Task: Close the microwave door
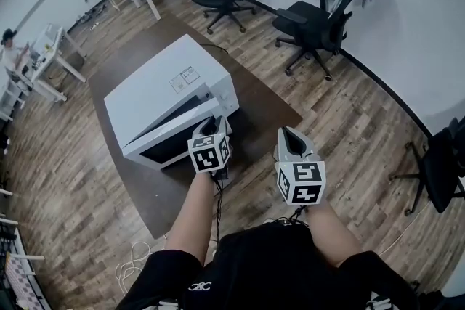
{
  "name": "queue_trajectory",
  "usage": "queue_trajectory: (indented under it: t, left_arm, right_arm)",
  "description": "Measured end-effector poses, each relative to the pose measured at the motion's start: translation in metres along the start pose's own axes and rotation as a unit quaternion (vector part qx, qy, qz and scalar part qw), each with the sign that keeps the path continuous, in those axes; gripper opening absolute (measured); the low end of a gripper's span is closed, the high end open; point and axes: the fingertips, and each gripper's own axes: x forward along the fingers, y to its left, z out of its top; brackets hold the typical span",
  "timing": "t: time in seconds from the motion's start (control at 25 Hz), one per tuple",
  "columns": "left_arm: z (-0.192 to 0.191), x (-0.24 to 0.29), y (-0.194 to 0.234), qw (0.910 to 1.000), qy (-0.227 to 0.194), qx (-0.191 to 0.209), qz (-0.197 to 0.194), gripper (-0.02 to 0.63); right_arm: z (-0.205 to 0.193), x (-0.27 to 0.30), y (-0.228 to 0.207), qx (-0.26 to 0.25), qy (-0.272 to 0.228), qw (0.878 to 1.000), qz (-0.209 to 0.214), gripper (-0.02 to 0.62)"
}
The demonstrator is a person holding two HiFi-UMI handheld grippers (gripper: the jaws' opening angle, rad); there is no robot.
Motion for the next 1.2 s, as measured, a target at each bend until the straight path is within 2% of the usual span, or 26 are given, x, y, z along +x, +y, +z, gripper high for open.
queue_trajectory:
  t: [0.52, 0.76, 0.96, 1.0, 1.2]
  left_arm:
    - [0.016, 0.028, 0.027, 0.9987, -0.011, -0.005, 0.050, 0.076]
    - [0.019, 0.032, 0.031, 0.9992, 0.004, 0.010, 0.038, 0.077]
    - [0.024, 0.038, 0.039, 0.9987, 0.010, 0.013, 0.049, 0.076]
    - [0.024, 0.038, 0.041, 0.9983, 0.012, 0.018, 0.054, 0.041]
    - [0.023, 0.039, 0.042, 0.9976, 0.022, 0.032, 0.057, 0.044]
  right_arm:
    - [0.000, 0.008, -0.003, -0.014, 0.007, 1.000, 0.021, 0.009]
    - [0.001, 0.007, -0.008, -0.013, 0.006, 1.000, 0.017, 0.009]
    - [0.000, 0.004, -0.003, -0.014, 0.005, 1.000, 0.017, 0.009]
    - [0.000, 0.003, -0.002, -0.014, 0.005, 1.000, 0.018, 0.009]
    - [-0.001, -0.001, -0.001, -0.012, 0.003, 1.000, 0.014, 0.009]
